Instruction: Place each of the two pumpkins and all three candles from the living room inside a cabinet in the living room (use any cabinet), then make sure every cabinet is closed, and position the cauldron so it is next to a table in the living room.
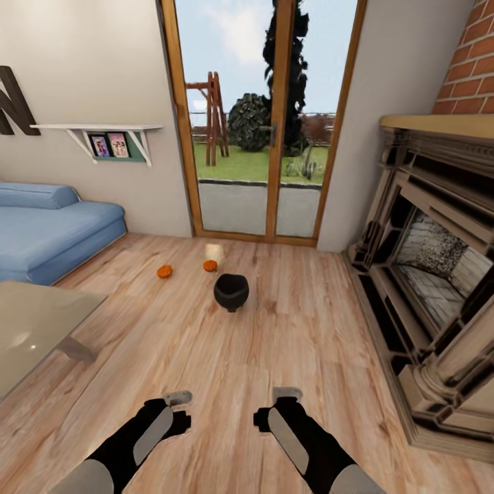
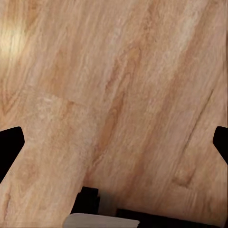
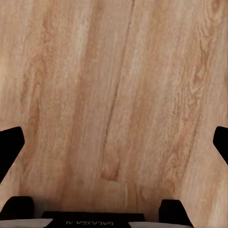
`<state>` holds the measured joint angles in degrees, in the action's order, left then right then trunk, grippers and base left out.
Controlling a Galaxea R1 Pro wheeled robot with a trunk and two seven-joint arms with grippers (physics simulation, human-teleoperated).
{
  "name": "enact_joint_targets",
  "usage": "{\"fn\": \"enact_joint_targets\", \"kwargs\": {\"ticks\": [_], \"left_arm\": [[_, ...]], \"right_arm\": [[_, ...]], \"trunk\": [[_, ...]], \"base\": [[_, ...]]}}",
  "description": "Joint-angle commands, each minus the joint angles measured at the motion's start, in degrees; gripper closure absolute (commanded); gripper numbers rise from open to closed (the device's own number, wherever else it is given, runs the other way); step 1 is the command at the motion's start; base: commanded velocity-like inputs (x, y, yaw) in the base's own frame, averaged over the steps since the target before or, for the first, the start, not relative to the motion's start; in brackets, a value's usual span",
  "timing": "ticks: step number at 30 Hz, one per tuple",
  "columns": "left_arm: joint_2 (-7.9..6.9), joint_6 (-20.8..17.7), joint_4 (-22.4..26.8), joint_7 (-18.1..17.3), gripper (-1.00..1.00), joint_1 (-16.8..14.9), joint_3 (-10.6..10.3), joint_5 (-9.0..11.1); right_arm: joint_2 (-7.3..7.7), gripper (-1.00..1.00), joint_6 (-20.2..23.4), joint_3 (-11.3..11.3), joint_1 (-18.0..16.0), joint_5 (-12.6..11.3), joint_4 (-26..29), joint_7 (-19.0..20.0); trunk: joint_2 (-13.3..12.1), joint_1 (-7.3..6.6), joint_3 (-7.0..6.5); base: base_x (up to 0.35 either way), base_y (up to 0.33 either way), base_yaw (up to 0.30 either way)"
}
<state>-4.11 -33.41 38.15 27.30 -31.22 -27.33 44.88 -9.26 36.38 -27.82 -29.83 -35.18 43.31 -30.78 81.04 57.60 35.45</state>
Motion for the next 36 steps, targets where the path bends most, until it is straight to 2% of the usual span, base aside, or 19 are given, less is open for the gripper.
{"fn": "enact_joint_targets", "kwargs": {"ticks": [1,3,8,36], "left_arm": [[-0.16,-0.6,0.3,0.6,-1.0,-0.5,0.3,0.4],[-0.4,-1.3,0.4,0.6,-1.0,-1.3,1.1,0.2],[-0.51,-1.6,0.2,0.5,-1.0,-1.7,1.5,0.1],[-0.09,-1.6,0.1,0.6,-1.0,-1.7,1.5,0.1]], "right_arm": [[0.03,-1.0,1.0,0.5,-0.1,-0.6,0.8,-0.7],[0.03,-1.0,2.2,1.3,-0.1,-0.6,1.7,-0.7],[0.03,-1.0,2.8,1.8,-0.1,-0.7,2.0,-0.8],[0.1,-1.0,2.2,1.5,-0.1,0.0,2.2,-0.3]], "trunk": [[0.0,0.03,0.06],[0.0,0.03,0.06],[0.0,0.03,0.06],[0.0,0.03,0.06]], "base": [[0.325,0.0,0.0],[0.326,0.0,0.0],[0.327,0.0,0.0],[0.33,0.0,0.0]]}}
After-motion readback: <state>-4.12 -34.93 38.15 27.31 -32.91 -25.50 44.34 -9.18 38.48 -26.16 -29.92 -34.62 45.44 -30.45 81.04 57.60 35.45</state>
